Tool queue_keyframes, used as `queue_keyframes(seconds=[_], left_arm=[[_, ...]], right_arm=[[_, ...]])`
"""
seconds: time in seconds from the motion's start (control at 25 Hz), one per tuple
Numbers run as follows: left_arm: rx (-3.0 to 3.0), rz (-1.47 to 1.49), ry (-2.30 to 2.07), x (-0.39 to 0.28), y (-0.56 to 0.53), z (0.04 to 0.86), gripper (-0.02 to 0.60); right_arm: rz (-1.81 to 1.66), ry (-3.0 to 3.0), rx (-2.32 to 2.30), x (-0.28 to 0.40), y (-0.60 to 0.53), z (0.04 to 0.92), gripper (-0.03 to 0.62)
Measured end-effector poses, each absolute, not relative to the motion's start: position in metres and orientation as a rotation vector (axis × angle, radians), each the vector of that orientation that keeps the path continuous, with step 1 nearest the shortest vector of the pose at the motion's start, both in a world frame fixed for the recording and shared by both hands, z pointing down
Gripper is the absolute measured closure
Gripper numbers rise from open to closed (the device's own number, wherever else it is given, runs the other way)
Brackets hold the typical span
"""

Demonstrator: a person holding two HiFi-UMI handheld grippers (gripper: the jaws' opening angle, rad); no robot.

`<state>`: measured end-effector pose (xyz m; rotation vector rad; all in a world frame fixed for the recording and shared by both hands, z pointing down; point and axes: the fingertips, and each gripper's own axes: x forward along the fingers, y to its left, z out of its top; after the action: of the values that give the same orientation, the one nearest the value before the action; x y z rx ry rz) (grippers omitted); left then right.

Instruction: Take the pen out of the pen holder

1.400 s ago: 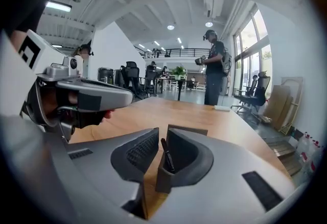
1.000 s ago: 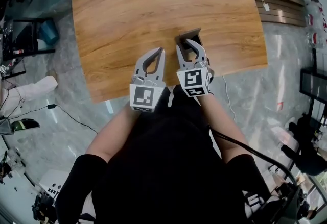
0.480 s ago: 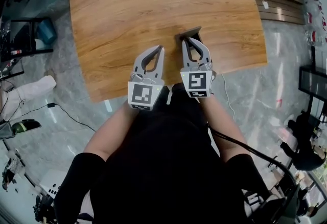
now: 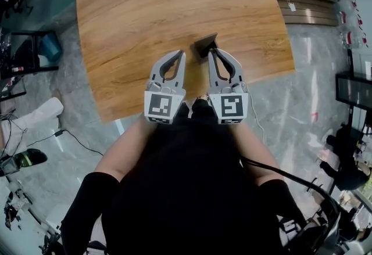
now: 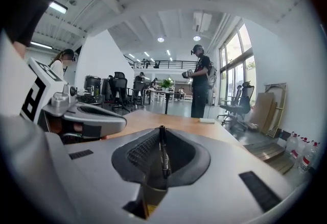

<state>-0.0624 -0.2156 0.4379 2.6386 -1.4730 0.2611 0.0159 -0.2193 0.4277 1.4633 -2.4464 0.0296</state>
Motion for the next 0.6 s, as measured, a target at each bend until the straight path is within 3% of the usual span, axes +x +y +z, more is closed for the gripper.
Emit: queue_keyframes(seconds=[0.36,0.6], left_arm=[[2.651,0.218,-1.511,-0.050,-0.219,0.415,0.575],[2.640,0.219,-1.531,-0.049,-0.220,0.412,0.575]], right_arm=[[-0.027,-2.558,1.477,0.029,-0.201,0.357,0.556],[-0.001,-2.529,1.423,0.026,-0.208,0.375,0.556]])
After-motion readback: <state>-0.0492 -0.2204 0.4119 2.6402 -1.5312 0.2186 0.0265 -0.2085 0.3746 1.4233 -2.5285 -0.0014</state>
